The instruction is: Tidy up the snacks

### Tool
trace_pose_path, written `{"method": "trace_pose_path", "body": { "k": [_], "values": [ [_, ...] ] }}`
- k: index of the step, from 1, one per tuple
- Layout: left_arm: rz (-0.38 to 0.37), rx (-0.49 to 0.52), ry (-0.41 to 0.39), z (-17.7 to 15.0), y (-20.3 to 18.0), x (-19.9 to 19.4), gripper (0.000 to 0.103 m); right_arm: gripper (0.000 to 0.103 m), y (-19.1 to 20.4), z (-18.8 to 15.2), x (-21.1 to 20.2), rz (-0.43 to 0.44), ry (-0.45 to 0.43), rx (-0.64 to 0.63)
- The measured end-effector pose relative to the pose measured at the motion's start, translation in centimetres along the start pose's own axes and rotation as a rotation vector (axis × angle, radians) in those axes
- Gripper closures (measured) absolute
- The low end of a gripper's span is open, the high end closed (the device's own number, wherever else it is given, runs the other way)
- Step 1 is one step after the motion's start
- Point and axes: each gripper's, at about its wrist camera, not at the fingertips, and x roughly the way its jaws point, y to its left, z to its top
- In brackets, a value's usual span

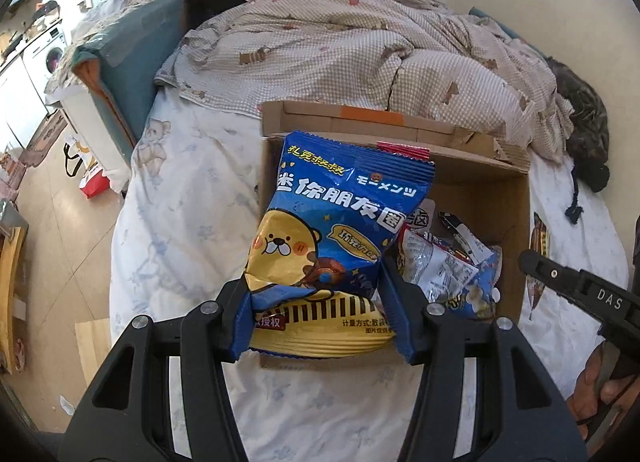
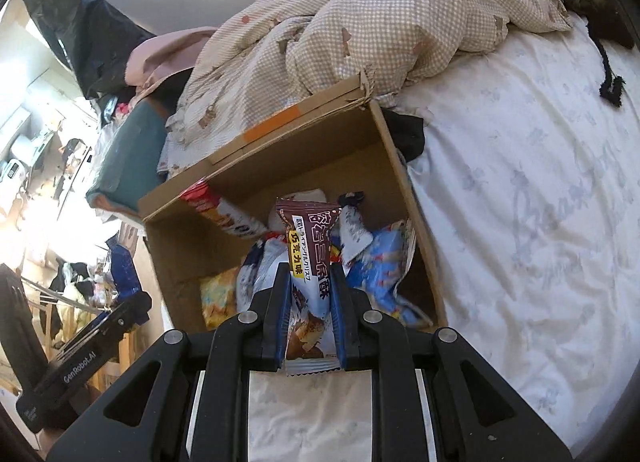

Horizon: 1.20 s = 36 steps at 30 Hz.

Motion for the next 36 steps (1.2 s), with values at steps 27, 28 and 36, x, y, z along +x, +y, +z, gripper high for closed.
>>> {"method": "trace_pose_path", "body": {
  "k": [27, 28, 36],
  "values": [
    [0.094, 0.04, 0.004, 1.0, -2.1, 4.6, 0.027, 0.08, -0.9, 3.0, 4.1, 0.042, -0.012, 0.071],
    [0.091, 0.033, 0.009, 1.0, -2.1, 4.6, 0.021, 0.079, -0.8, 3.1, 4.1, 0.035, -0.015, 0.064],
    [0.055, -0.021, -0.004, 0.7, -0.6, 2.9, 0.009, 0.015, 0.5, 2.7, 2.5, -0.004, -0.059, -0.004]
  ]
}}
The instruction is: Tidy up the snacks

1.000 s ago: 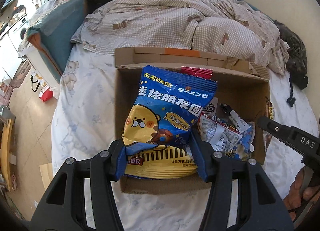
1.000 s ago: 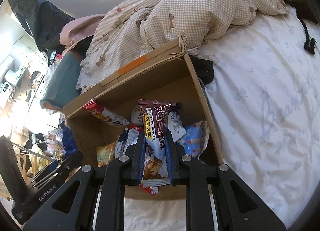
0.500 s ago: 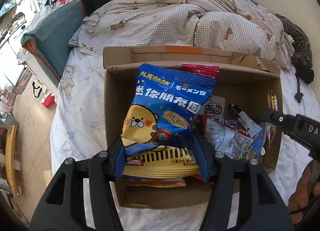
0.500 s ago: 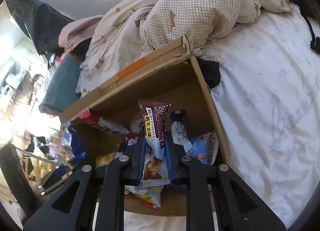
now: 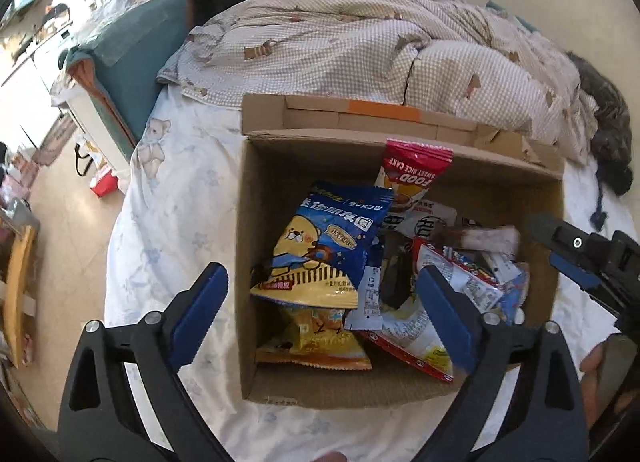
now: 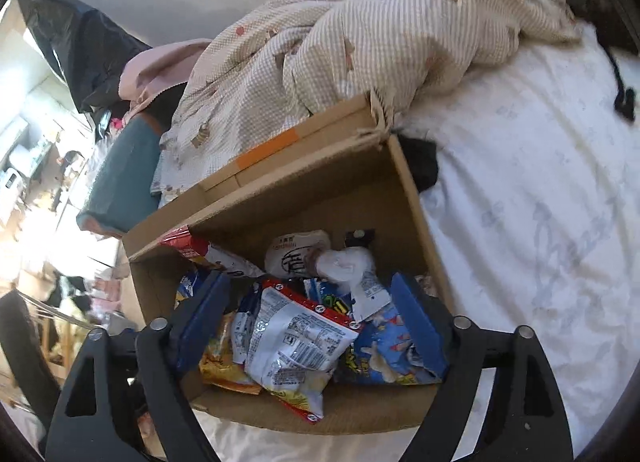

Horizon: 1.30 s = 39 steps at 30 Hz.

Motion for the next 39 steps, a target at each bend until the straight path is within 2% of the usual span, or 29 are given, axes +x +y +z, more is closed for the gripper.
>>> {"method": "trace_pose_path", "body": {
  "k": [1, 4, 10, 13, 15, 24, 28, 32, 39],
  "values": [
    [-0.02, 0.007, -0.013, 0.0, 0.2, -0.7, 0.009, 0.015, 0.1, 0.0, -0.4, 0.009, -0.015, -0.006],
    [-0.002, 0.03, -0.074, -0.2, 0.6, -2.6, 0.009, 0.015, 0.5, -0.3, -1.7, 0.01, -0.044, -0.016],
    [-0.048, -0.032, -0.121, -0.5, 2.9, -5.6, 0.008, 0.004, 1.6, -1.8, -5.8, 0.017, -0.138, -0.029],
    [-0.023, -0.043, -0.131, -0.8, 3.7, -6.6, 0.0, 0.0, 2.3, -3.0, -7.9, -0.004, -0.198, -0.073],
    [-0.009, -0.041, -0.151, -1.4, 4.2, -7.5, 0.0, 0.0, 2.4, -4.2, -8.9, -0.025, -0.227, -0.089],
    [0.013, 0.014, -0.247, -5.6, 5.7, -11.5, 0.0, 0.0, 2.9, -8.3, -11.3, -0.076, -0.247, -0.144],
    [0.015, 0.065, -0.282, -8.1, 6.3, -13.1, 0.0, 0.0, 3.5, -11.1, -12.5, -0.115, -0.29, -0.221],
    [0.027, 0.109, -0.309, -10.1, 6.8, -14.2, 0.0, 0.0, 3.8, -12.8, -13.0, -0.139, -0.296, -0.265],
    [-0.038, 0.028, -0.315, -11.6, 7.9, -14.4, 0.0, 0.0, 4.7, -15.0, -13.4, -0.173, -0.309, -0.317]
  ]
}}
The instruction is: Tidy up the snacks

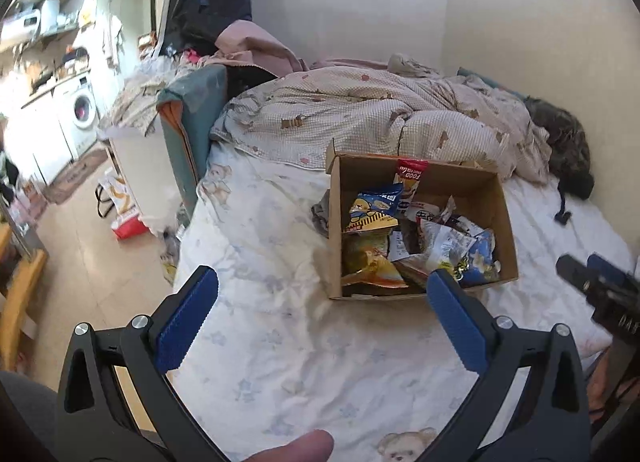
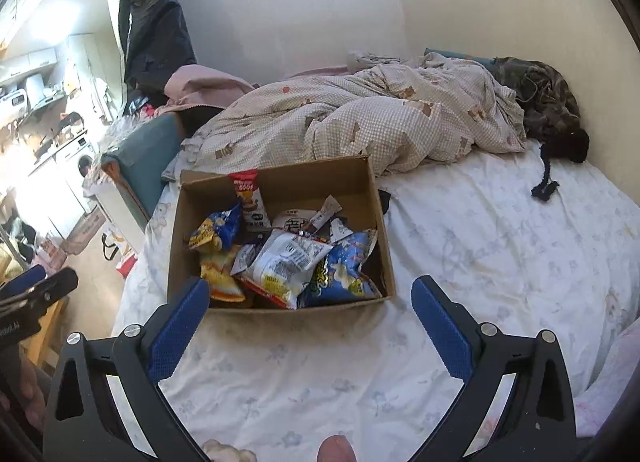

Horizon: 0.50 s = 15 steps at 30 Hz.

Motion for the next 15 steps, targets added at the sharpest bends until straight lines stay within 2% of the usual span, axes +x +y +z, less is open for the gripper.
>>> {"method": "trace_pose_path", "body": {
  "k": [9, 15],
  "values": [
    [0.04, 0.013, 0.021, -1.2, -0.3, 1.8, 0.0, 0.0, 1.5, -1.3, 0.6, -0.017, 0.015, -0.021],
    [0.024, 0.034, 0.027, -1.6, -1.0, 1.9, 0.0, 0.0, 1.8, -1.2, 1.2, -0.029, 0.001, -0.023]
  ]
}}
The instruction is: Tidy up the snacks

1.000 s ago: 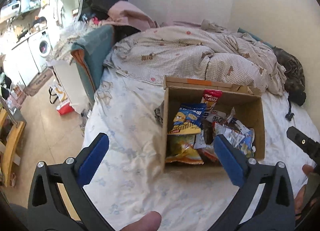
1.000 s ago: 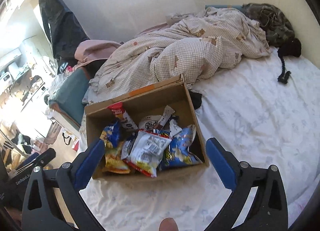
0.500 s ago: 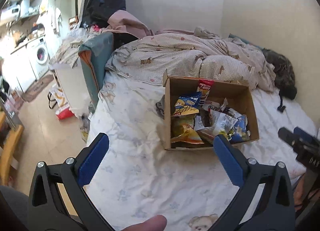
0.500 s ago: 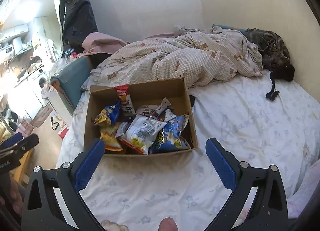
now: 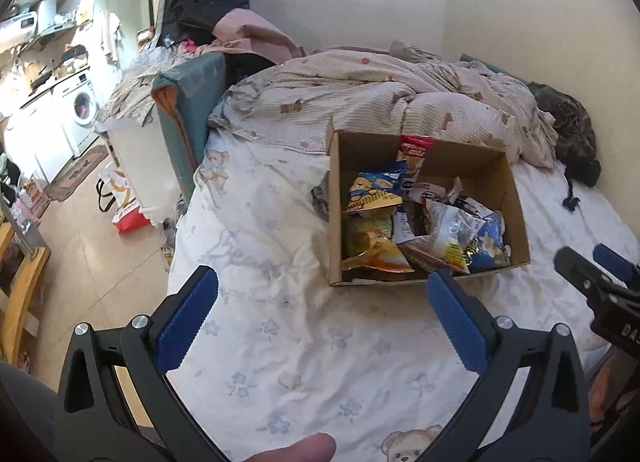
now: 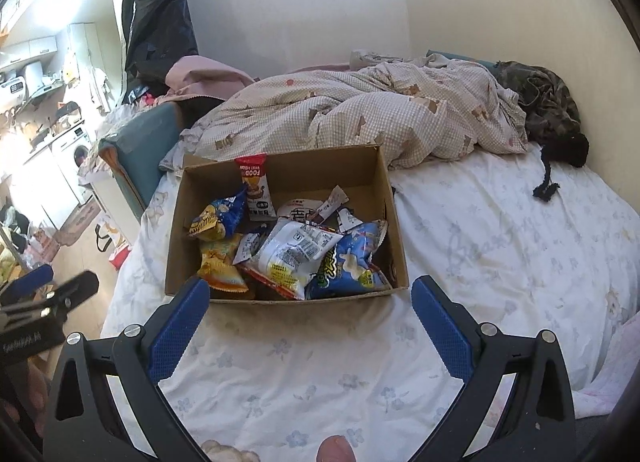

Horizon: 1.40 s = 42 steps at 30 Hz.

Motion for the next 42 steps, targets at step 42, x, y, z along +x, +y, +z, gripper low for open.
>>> {"method": "trace_pose_path", "body": {
  "k": [42],
  "values": [
    [0.005, 0.014, -0.014, -0.06, -0.21, -0.52, 0.0, 0.0, -0.07, -0.09, 0.15, -0.014, 0.003, -0.005]
  ]
}}
